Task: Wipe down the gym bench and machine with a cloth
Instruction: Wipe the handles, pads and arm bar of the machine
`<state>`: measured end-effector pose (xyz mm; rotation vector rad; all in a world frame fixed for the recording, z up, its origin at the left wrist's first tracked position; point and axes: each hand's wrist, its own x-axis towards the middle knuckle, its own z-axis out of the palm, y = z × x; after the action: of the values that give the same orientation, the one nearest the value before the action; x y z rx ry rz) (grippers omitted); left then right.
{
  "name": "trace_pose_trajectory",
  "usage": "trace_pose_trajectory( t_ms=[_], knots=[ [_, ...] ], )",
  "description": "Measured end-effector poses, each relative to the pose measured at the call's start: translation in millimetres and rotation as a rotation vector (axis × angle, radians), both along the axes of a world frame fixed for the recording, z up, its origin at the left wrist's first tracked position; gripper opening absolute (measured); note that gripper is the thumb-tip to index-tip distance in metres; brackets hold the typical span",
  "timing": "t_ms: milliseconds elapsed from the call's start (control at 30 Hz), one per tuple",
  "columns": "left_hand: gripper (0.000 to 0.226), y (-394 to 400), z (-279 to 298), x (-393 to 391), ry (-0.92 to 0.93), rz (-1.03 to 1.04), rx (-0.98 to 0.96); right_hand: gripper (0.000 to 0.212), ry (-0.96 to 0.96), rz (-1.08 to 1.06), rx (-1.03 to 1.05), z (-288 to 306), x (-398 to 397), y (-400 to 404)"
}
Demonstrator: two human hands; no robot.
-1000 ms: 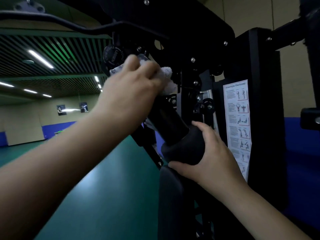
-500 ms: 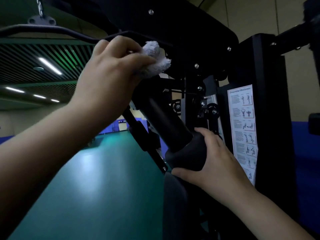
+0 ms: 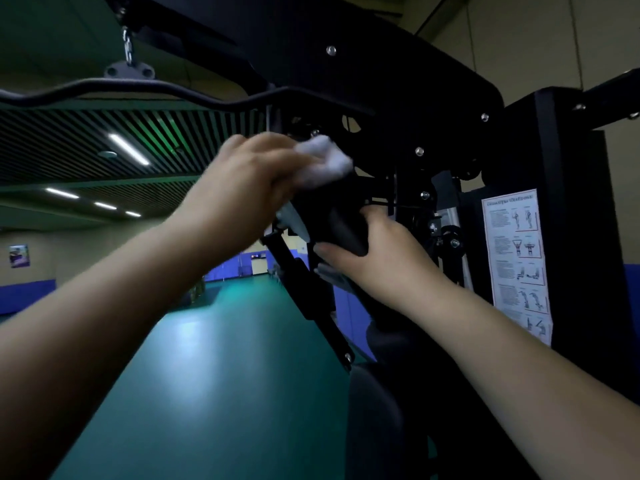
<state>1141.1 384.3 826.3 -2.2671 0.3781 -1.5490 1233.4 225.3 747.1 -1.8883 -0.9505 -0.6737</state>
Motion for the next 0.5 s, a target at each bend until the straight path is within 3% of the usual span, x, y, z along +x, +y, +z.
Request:
trace_pose_trajectory(
  t_ms=[67,200,400,500],
  knots=[
    [0.03,7.0,12.5,-6.3,-0.031,-0.034,-0.08,0.066,0.035,0.0,0.031,-1.6,0.2,1.6],
    [0.035,-14.1,-0.6,2.0,0.07,-0.032,0.135,0.063,0.018,-0.035,0.054,-4.8,-0.2,2.4],
    [0.024,10.0,32.9,12.3,0.116,-0.12,-0.326,0.061,0.058,0.016,0.049,-5.9,-3.4,-5.4],
    [0.022,-14.0,26.0,10.8,0.16,-0.257,-0.23,0.062,0.067,0.024,0.074,-6.3,-1.2,-5.8]
  ],
)
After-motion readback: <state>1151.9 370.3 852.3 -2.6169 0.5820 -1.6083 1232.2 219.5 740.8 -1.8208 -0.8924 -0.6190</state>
